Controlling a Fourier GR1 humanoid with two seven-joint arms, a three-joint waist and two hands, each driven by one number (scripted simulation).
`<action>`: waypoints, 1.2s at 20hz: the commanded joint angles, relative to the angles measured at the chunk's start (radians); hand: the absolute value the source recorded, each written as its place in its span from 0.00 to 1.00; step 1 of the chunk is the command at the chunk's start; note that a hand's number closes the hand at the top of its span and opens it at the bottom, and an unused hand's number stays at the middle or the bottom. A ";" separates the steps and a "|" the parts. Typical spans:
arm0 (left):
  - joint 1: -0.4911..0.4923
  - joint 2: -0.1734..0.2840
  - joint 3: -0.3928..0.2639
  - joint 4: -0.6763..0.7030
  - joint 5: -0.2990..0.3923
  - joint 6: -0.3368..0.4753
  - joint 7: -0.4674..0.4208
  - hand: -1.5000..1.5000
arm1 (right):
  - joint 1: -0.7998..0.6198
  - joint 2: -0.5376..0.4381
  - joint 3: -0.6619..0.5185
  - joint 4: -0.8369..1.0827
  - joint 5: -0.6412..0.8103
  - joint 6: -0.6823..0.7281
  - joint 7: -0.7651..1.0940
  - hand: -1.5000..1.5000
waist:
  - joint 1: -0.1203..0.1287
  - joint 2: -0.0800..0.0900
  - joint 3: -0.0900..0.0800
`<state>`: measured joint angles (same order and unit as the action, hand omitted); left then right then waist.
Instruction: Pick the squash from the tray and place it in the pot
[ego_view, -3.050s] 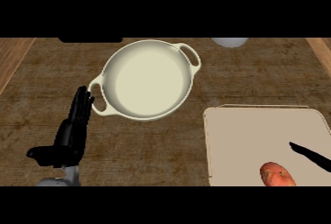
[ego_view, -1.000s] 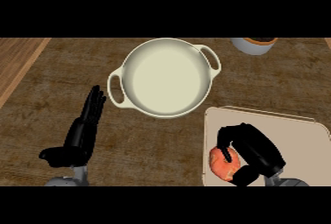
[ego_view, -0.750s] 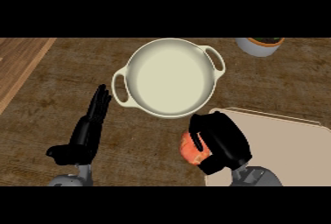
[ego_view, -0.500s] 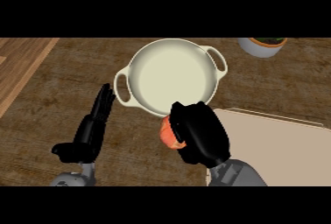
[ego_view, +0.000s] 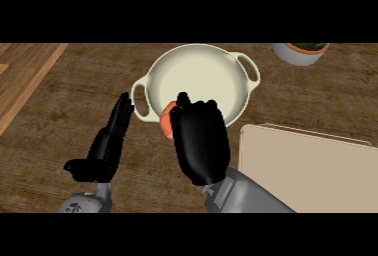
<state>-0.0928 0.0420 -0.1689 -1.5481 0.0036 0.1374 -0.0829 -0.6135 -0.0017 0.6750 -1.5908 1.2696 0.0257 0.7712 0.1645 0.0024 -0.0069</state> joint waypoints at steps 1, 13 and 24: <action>-0.005 -0.003 -0.001 0.002 0.005 -0.007 -0.004 0.50 | -0.151 0.002 0.032 0.074 0.004 -0.033 0.227 1.00 | 0.003 0.003 0.000; 0.016 0.017 0.049 0.036 0.018 -0.008 -0.054 0.50 | -0.497 0.001 0.033 0.435 -0.191 -0.138 0.461 1.00 | -0.046 0.014 0.003; -0.016 -0.003 0.049 -0.006 -0.015 0.052 0.015 0.50 | -0.582 0.001 -0.028 0.767 -0.405 -0.312 0.274 1.00 | -0.086 0.016 0.006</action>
<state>-0.0812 0.0495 -0.1216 -1.5480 0.0095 0.1562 -0.1017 -1.1711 -0.0063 0.6860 -0.9326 0.9481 -0.2030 1.0458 0.0938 0.0164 -0.0020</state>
